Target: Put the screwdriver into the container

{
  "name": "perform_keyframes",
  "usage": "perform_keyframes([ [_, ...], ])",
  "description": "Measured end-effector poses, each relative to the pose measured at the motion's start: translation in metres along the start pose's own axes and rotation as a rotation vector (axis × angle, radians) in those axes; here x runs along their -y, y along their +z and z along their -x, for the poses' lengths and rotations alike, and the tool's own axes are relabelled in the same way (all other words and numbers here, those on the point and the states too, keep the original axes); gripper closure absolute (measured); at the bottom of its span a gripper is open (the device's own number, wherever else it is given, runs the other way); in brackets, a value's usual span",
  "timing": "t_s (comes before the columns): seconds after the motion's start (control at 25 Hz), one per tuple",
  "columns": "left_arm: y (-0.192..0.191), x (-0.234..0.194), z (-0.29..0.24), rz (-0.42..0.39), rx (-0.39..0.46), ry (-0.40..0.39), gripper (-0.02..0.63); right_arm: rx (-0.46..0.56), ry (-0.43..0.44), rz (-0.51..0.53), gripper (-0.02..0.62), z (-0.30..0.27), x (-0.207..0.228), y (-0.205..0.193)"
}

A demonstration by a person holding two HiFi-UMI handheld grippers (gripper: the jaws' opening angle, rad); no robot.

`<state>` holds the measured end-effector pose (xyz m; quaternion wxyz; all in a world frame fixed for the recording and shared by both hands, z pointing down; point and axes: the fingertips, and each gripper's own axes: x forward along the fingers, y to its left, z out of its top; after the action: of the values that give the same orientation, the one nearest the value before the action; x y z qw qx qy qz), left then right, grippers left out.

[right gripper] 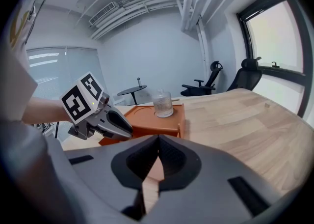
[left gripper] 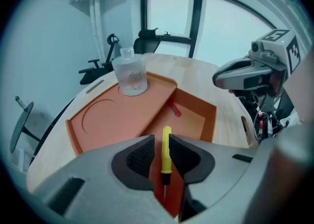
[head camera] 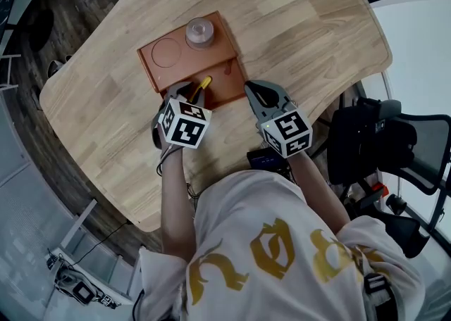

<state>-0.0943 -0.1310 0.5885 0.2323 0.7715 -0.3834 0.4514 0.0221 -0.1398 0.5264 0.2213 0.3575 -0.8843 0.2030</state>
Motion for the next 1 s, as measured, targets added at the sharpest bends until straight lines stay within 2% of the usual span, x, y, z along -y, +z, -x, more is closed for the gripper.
perform_keyframes([
  [0.2, 0.005, -0.001, 0.032, 0.053, 0.094, 0.046, 0.525, 0.035, 0.003, 0.023, 0.584, 0.012, -0.014, 0.009],
  [0.68, 0.000, 0.001, 0.116, 0.178, 0.334, 0.178, 0.589, 0.145, -0.020, 0.093, 0.583, 0.047, -0.053, 0.034],
  [0.88, -0.003, 0.011, 0.137, 0.205, 0.397, 0.194, 0.594, 0.186, -0.023, 0.117, 0.584, 0.062, -0.067, 0.044],
  [1.0, -0.003, 0.016, 0.154, 0.239, 0.473, 0.196, 0.595, 0.204, -0.026, 0.123, 0.584, 0.070, -0.075, 0.046],
])
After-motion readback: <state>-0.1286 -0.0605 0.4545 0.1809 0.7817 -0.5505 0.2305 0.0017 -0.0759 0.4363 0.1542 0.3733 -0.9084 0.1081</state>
